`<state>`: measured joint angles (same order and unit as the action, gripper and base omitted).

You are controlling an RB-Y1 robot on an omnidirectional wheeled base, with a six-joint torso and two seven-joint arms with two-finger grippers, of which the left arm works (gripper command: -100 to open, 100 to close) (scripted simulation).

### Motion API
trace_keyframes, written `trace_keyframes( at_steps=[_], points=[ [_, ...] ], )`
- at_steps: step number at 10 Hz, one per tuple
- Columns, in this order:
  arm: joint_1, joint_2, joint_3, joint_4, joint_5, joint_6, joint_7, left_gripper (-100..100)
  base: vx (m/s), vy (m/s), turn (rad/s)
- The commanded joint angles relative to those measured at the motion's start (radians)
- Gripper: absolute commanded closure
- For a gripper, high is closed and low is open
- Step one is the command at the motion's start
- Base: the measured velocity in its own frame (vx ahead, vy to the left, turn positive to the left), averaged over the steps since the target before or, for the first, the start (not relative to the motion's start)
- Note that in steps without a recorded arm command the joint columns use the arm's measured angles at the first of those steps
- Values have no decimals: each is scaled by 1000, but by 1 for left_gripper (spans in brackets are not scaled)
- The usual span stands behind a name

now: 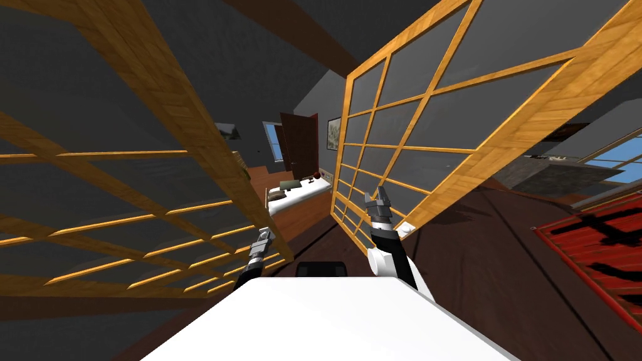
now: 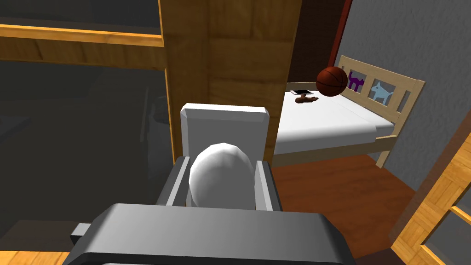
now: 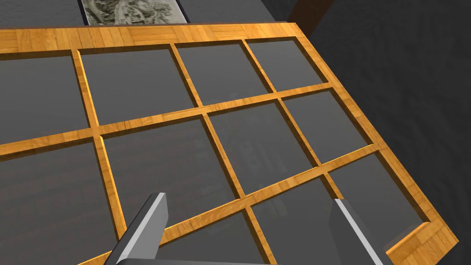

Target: Pull the door open

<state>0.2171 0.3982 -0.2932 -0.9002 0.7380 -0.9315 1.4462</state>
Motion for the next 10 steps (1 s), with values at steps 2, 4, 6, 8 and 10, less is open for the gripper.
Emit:
trace_keyframes(
  at_steps=[2, 4, 6, 8, 10],
  points=[
    [1, 8, -13, 1, -6, -7, 13, 100, -191, 8, -70],
    [16, 28, -43, 2, -21, -26, 42, 100, -183, 17, -106],
    [29, 50, -70, -1, -34, -48, 69, 100, -246, 29, -120],
    [42, 71, -97, -3, -47, -69, 96, 100, -237, 23, -128],
    [53, 90, -119, -6, -58, -87, 118, 100, -266, 37, -102]
  ],
)
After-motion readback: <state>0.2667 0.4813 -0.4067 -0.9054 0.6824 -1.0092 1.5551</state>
